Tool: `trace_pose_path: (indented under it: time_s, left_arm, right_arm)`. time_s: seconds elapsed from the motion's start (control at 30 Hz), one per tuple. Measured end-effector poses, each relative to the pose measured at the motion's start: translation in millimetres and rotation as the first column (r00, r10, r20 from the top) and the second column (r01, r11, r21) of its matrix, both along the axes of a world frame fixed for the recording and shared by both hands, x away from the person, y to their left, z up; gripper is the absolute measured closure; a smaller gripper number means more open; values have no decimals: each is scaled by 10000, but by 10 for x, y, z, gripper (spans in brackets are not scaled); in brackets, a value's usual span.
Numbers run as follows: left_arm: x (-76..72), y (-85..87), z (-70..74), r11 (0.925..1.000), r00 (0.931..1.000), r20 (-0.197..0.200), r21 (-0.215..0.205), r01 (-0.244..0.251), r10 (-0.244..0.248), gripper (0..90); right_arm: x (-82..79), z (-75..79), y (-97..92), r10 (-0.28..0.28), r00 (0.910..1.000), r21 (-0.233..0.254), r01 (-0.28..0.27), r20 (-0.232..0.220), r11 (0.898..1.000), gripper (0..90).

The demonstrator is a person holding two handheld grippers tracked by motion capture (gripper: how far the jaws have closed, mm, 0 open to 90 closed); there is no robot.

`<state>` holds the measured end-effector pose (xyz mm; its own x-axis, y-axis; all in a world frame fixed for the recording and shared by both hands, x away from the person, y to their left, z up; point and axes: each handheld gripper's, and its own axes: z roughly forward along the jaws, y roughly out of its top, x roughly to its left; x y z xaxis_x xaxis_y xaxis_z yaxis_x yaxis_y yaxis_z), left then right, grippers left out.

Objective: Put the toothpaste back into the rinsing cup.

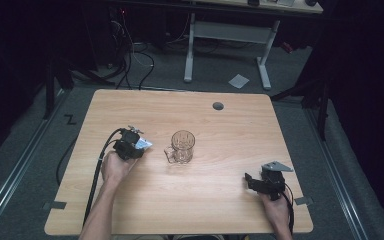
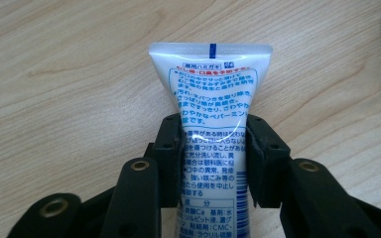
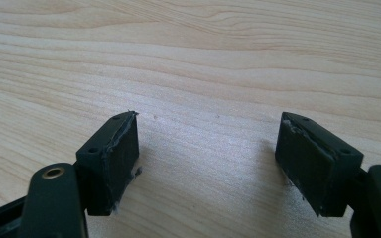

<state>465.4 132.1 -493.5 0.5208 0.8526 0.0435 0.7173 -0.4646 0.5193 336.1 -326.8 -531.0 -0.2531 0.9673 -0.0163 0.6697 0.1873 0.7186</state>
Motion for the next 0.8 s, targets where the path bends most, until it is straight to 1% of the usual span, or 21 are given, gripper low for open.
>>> trace_pose_path:
  time_s: [0.37,0.47,0.67,0.8]
  left_arm:
    - [-96,-4,138,9989,9983,558,-423,219,-195,652]
    - [-122,8,181,9976,9974,689,-652,243,-198,655]
    - [-172,18,250,9955,9958,873,-883,357,-280,661]
    - [-207,20,294,9934,9934,1110,-1069,422,-302,666]
  right_arm:
    - [0,0,0,2,10000,-4,-2,0,10000,249]
    - [0,0,-1,6,10000,-5,-6,1,10000,249]
    - [0,0,-1,5,10000,-6,-5,0,10000,249]
    - [0,0,0,2,10000,-5,-2,0,10000,249]
